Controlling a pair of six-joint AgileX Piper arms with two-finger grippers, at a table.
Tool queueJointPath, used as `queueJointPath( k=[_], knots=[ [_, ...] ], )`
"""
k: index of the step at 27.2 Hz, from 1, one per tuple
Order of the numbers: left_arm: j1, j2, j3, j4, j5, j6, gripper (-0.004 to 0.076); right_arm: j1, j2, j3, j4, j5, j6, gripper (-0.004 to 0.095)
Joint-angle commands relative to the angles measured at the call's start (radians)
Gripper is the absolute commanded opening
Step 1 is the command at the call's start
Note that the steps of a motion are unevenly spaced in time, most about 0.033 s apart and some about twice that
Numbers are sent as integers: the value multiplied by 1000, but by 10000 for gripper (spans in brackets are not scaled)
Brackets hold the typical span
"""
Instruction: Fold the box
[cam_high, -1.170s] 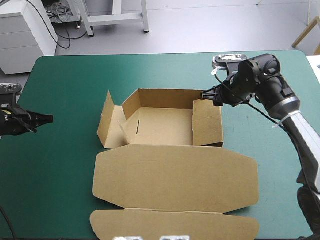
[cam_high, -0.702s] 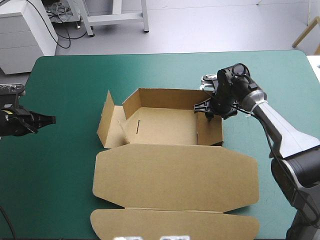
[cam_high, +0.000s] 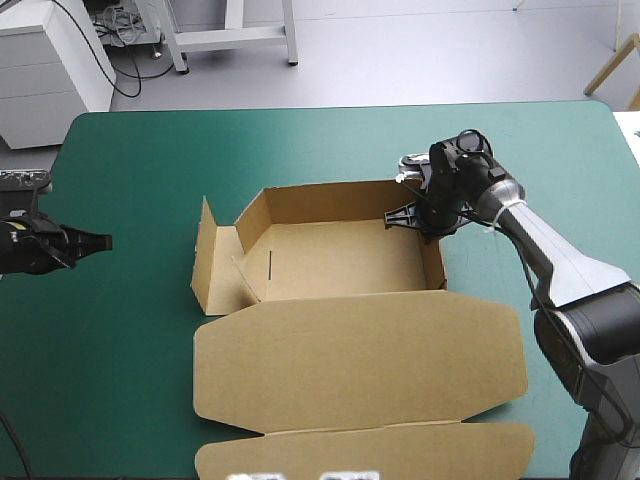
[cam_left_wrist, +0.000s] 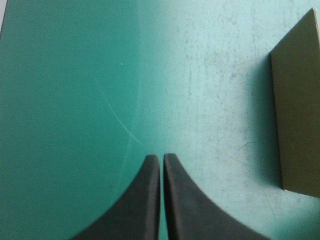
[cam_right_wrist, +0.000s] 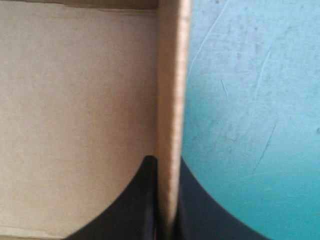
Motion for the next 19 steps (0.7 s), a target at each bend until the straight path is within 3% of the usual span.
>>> queueJointPath(
  k=[1,7,19],
  knots=[
    [-1,-20,-28,-24,-35,-2,7,-3,-50,-22,-15,8,-27,-19],
    [-1,-20,-28,-29,-35,-2,7,-32,-85,-49,25,8,-62,-20],
    [-1,-20,-28,-29,-40,-2,7,-152,-324,-75,212,8,-157,-19]
  ],
)
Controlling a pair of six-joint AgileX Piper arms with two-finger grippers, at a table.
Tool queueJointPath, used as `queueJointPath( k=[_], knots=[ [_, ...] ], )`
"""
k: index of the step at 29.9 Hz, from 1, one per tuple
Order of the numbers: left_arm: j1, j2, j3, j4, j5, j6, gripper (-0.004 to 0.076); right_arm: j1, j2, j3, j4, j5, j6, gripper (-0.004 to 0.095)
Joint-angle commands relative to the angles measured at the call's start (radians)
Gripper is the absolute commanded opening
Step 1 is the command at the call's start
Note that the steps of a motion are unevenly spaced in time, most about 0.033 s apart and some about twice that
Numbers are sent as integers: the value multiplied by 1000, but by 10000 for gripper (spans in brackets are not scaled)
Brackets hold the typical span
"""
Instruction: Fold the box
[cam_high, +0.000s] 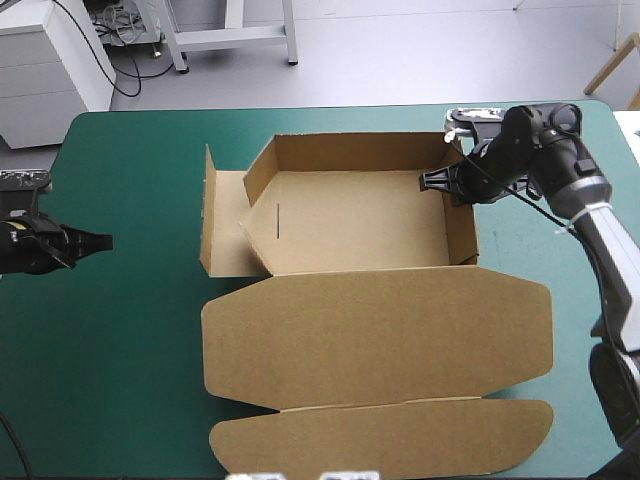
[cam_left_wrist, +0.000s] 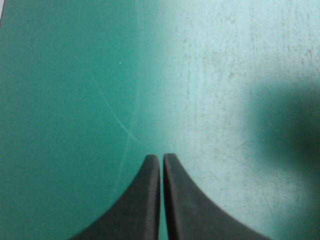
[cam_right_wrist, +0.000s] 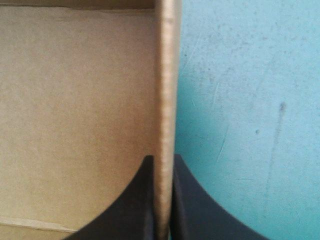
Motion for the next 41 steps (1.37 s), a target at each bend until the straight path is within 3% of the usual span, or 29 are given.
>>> queueJointPath(
  k=[1,11,13,16,21,23,32,41],
  knots=[
    [-1,-20,-28,-25,-44,-3,7,-4,-123,-34,67,-14,-25,-19],
    [-1,-20,-28,-164,-25,80,9,-7,-226,-34,67,-14,-42,-19],
    [-1,-20,-28,-195,-15,119,42,-7,-228,-34,67,-14,-44,-19],
    [-1,-19,-28,-240,8,142,153,-7,-228,-34,75,-14,-53,-19],
    [-1,-19,-28,-328,23,142,476,-7,-228,-34,96,-14,-70,-19],
    [-1,-19,-28,-370,23,142,547,-7,-228,-34,104,-14,-70,-19],
    [-1,-19,-28,-689,49,147,545,-7,-225,-34,182,-14,-102,-19],
    [-1,-19,-28,-704,87,158,544,-7,-218,-34,221,-75,-109,-19]
  ],
)
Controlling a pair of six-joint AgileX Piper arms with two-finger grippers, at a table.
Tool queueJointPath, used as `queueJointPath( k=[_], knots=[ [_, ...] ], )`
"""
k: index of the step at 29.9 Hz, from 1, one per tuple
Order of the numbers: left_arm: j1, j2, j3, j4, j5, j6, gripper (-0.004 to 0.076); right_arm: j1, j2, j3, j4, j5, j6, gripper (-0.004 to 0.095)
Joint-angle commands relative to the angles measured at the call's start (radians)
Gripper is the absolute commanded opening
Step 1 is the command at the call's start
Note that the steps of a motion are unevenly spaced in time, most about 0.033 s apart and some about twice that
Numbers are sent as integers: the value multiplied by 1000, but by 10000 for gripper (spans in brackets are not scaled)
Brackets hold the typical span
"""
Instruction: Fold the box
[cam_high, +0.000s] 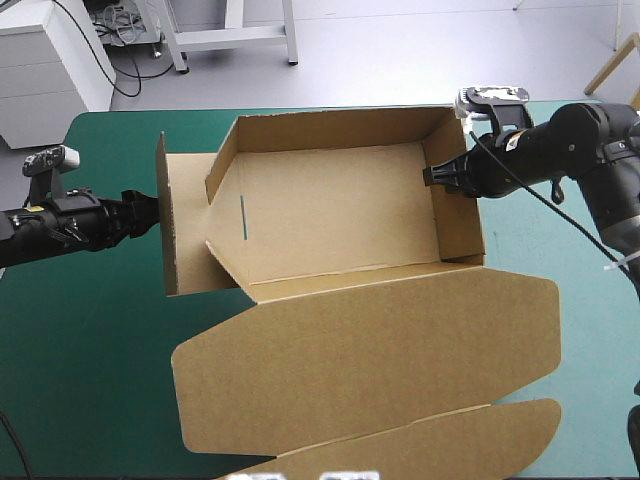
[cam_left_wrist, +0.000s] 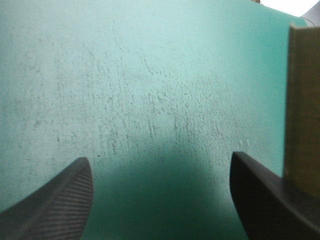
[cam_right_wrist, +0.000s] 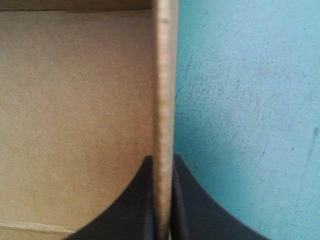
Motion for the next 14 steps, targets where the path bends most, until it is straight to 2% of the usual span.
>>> queueJointPath(
  k=[1,9,14],
  knots=[
    [-1,-19,-28,-64,8,11,544,-5,-31,-34,80,-95,-7,-19],
    [-1,-19,-28,-64,45,21,531,-3,86,-29,86,-143,-12,-19],
    [-1,-19,-28,-64,60,21,512,1,161,-29,191,-156,-45,-19]
  ],
)
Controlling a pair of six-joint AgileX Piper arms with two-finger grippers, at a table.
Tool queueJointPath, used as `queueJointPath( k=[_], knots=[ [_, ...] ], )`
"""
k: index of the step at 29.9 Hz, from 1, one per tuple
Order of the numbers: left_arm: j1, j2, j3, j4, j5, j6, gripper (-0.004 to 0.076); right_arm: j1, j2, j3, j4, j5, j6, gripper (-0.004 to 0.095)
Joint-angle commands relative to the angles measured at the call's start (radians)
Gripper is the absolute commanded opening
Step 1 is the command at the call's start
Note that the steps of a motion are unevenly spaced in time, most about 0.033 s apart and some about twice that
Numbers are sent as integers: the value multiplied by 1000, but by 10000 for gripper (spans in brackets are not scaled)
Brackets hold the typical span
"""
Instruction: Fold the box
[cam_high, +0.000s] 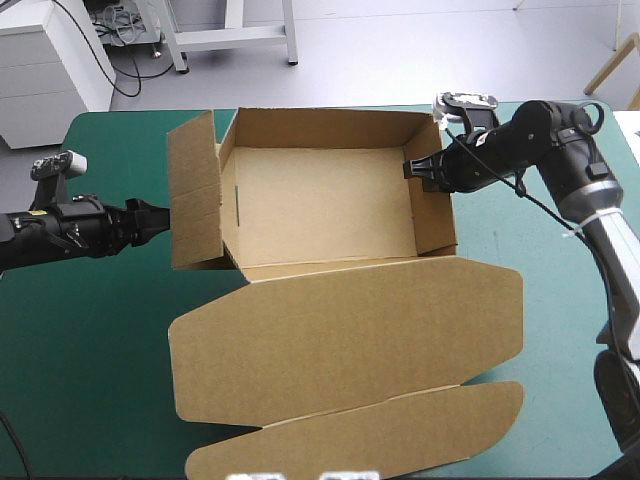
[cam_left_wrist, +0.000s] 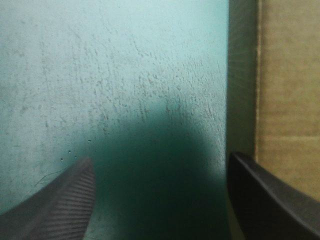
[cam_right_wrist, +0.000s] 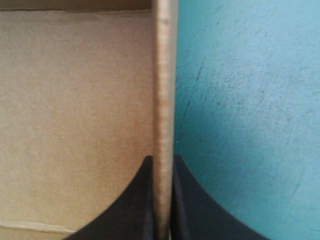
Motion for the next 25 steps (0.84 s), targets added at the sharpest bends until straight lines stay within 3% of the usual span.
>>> queueJointPath(
  k=[1,9,25],
  knots=[
    [-1,-19,-28,-62,4,2,507,11,2,-29,128,-70,-30,-19],
    [-1,-19,-28,-69,26,2,493,122,97,-29,126,-171,-38,-19],
    [-1,-19,-28,-51,110,25,493,234,187,-29,206,-258,-27,-19]
  ],
)
